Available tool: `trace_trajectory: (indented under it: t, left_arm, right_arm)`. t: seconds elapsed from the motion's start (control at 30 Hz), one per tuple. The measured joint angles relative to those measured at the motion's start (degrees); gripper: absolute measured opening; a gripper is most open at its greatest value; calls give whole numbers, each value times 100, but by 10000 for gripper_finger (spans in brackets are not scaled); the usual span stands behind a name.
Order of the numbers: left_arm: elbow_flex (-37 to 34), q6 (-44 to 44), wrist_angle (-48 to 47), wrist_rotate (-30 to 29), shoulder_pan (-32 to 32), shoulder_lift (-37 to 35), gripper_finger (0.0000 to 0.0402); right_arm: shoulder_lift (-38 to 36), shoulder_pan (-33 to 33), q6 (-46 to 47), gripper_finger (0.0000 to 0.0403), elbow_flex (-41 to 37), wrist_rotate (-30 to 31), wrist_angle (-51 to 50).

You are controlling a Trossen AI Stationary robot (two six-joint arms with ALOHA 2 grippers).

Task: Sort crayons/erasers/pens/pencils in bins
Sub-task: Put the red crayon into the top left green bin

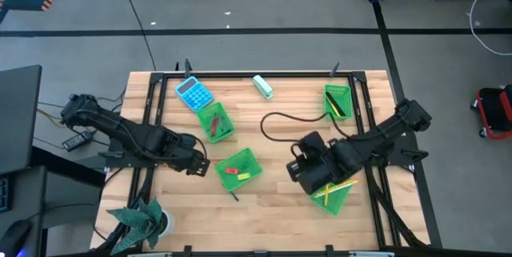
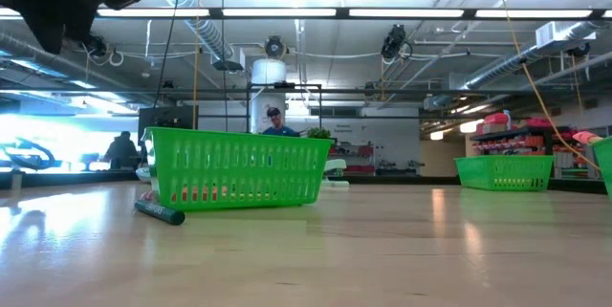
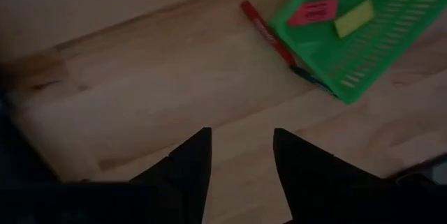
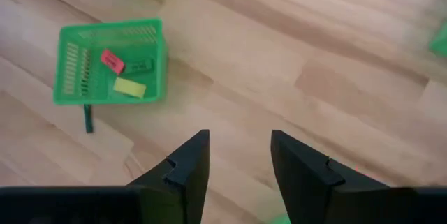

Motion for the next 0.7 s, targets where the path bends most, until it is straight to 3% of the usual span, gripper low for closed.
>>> trace_trajectory:
  t: [0.13,0.4,0.7]
  left_arm:
    - [-30,-225,113,0,-31,0,164]
    - [-30,-1837,266,-617,-66,0,148]
    - [-29,-2684,29,-1105,166,17,145]
  right_arm:
    - [0,-285,-753,158,284,0,-9]
    - [0,-859,-2460,158,1187,-71,-13]
    - [-2,-1555,-4452,158,2176,-922,-94]
